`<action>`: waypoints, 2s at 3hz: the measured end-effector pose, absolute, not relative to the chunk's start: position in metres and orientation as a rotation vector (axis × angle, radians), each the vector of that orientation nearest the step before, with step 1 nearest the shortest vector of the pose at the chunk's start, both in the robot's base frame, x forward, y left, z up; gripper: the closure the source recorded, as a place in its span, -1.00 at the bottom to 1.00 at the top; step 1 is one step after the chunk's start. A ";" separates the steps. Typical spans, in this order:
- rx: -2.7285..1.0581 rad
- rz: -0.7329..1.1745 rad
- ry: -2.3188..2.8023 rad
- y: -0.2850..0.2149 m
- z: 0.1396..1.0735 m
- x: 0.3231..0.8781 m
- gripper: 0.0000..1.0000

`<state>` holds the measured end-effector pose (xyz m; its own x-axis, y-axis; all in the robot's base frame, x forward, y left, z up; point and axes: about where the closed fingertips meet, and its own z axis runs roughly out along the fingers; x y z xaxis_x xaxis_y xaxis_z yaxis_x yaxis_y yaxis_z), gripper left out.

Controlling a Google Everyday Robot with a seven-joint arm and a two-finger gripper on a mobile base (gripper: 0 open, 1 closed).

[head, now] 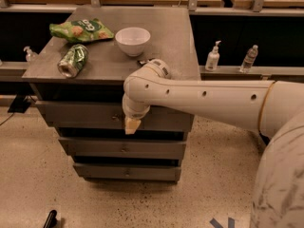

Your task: Open top drawer

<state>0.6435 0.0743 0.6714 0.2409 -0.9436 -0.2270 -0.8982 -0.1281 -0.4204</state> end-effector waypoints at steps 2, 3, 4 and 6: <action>-2.116 -0.032 1.661 0.079 0.664 0.624 -0.38; -2.124 0.041 1.639 0.076 0.669 0.594 -0.36; -2.134 0.115 1.629 0.074 0.676 0.556 -0.34; -2.155 0.186 1.593 0.076 0.707 0.483 -0.32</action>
Offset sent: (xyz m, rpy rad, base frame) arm -0.0393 0.0010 -0.0063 0.0262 0.1156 0.0843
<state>0.4833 0.0763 0.7073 0.3235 -0.8726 -0.3659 -0.9334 -0.2309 -0.2746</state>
